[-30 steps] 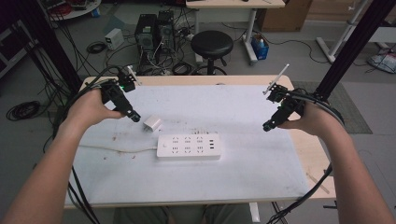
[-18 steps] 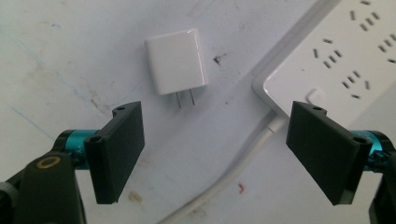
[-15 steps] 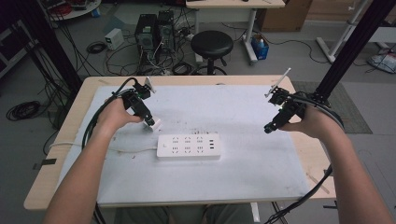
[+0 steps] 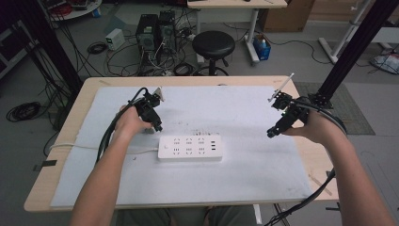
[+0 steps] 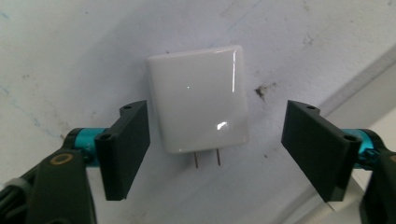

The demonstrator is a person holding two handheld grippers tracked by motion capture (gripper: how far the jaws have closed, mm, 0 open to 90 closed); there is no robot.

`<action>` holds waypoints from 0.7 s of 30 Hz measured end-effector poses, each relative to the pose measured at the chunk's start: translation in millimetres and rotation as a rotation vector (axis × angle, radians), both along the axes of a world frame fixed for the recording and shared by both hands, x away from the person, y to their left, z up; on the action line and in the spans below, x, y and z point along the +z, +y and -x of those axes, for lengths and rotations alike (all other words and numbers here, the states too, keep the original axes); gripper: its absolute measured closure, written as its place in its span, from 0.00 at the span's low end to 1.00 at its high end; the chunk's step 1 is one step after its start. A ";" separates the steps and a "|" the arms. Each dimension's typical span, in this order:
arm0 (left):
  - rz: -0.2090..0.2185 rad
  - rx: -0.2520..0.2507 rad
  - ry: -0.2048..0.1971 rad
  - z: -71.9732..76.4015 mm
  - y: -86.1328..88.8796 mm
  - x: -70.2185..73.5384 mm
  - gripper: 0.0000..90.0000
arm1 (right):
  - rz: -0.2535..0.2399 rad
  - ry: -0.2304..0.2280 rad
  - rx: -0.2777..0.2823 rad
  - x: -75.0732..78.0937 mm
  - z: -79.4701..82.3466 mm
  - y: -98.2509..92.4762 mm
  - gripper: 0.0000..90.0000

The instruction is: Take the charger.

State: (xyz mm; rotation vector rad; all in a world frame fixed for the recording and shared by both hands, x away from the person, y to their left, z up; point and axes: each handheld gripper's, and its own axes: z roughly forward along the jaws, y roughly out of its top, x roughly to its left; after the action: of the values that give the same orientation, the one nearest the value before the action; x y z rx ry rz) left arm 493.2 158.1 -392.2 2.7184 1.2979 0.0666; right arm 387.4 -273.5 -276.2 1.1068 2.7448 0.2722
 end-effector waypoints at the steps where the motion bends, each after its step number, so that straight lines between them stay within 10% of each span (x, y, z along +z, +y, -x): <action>1: -0.008 0.001 0.004 -1.2 -0.7 -2.7 0.30 | -0.002 -0.001 -0.002 -0.5 0.0 -0.4 0.12; 9: -0.051 0.001 -0.008 -3.9 0.0 -11.3 0.46 | -0.003 -0.003 -0.006 -3.6 0.2 -0.5 0.12; 21: 0.046 -0.078 -0.083 30.8 6.4 65.4 0.46 | -0.002 -0.018 -0.009 -0.1 4.8 4.1 0.12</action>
State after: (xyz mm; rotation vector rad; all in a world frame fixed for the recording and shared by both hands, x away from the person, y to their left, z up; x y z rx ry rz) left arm 462.4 164.5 -326.9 2.6933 1.1558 0.1388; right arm 382.5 -269.5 -276.2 1.1116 2.7240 0.2816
